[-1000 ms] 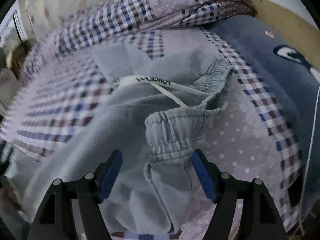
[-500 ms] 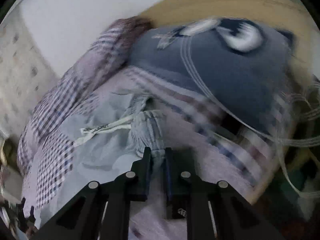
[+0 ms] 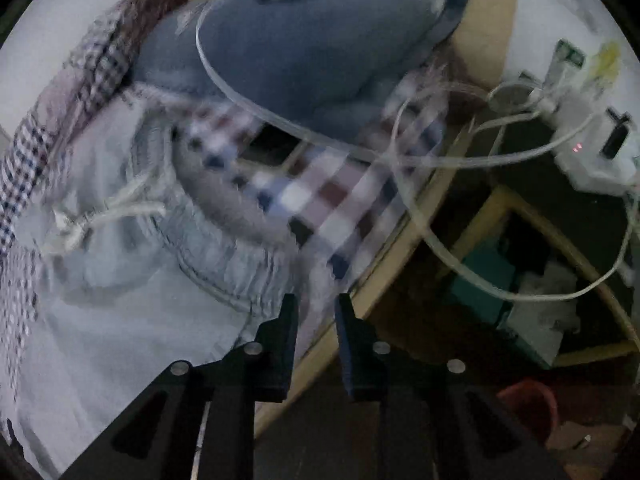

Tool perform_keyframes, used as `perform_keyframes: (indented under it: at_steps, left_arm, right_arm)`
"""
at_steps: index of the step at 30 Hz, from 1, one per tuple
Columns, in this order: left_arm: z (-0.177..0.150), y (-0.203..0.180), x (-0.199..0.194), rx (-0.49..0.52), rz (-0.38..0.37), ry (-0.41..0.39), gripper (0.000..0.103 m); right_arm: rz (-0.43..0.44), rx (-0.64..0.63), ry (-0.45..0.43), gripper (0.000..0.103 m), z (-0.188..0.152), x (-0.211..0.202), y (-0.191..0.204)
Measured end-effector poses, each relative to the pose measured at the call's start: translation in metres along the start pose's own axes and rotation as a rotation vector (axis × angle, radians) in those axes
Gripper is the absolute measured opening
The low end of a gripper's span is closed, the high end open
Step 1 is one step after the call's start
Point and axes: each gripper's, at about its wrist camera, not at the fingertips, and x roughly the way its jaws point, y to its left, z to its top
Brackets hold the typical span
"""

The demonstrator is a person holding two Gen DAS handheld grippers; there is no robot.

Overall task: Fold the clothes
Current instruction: 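Lay the waistband down on the sheet and open the right tool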

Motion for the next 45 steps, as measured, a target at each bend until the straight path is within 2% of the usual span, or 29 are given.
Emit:
perform_keyframes:
  at_steps: [2,6,9,12,17,23,29,33,36,39,40,41,43,44,45]
  left_arm:
    - [0.003,0.0,-0.005,-0.01,-0.015,-0.012,0.081]
    - [0.016,-0.002,-0.021,-0.012,-0.035,-0.065,0.081]
    - [0.037,-0.001,-0.041,0.028,-0.006,-0.131,0.081]
    - [0.063,0.012,-0.064,0.045,0.072,-0.18,0.081]
    - [0.092,0.05,-0.086,0.009,0.201,-0.12,0.081]
    - [0.103,0.08,-0.106,-0.015,0.293,-0.099,0.081]
    - [0.103,0.091,-0.089,0.042,0.354,0.032,0.08]
    - [0.107,0.095,-0.074,0.107,0.435,0.079,0.08]
    - [0.109,0.096,-0.059,0.139,0.415,0.134,0.08]
    - [0.107,0.089,-0.042,0.185,0.401,0.193,0.071]
    - [0.106,0.087,-0.041,0.194,0.401,0.201,0.061]
    - [0.104,0.085,-0.039,0.199,0.397,0.211,0.047]
    - [0.104,0.082,-0.04,0.194,0.364,0.222,0.039]
    - [0.105,0.08,-0.041,0.192,0.338,0.222,0.031]
    - [0.105,0.078,-0.043,0.192,0.311,0.218,0.03]
  right_arm:
    - [0.039,-0.017,-0.059,0.023,0.008,-0.021,0.011]
    - [0.203,-0.129,-0.153,0.035,0.01,-0.053,0.077]
    - [0.302,-0.224,-0.185,0.043,0.005,-0.063,0.128]
    - [0.389,-0.325,-0.196,0.046,-0.003,-0.066,0.18]
    - [0.532,-0.472,-0.208,0.048,-0.031,-0.053,0.262]
    - [0.655,-0.615,-0.146,0.048,-0.071,-0.005,0.358]
    - [0.772,-0.734,-0.119,0.048,-0.11,0.032,0.436]
    - [0.808,-0.804,-0.114,0.049,-0.133,0.045,0.443]
    - [0.789,-0.837,-0.097,0.053,-0.142,0.058,0.446]
    - [0.802,-0.783,-0.066,0.053,-0.135,0.067,0.443]
    - [0.805,-0.775,-0.068,0.054,-0.134,0.067,0.443]
    - [0.808,-0.767,-0.07,0.056,-0.132,0.068,0.443]
    - [0.81,-0.755,-0.073,0.057,-0.129,0.068,0.442]
    - [0.809,-0.751,-0.073,0.058,-0.127,0.067,0.441]
    - [0.808,-0.747,-0.074,0.058,-0.125,0.066,0.44]
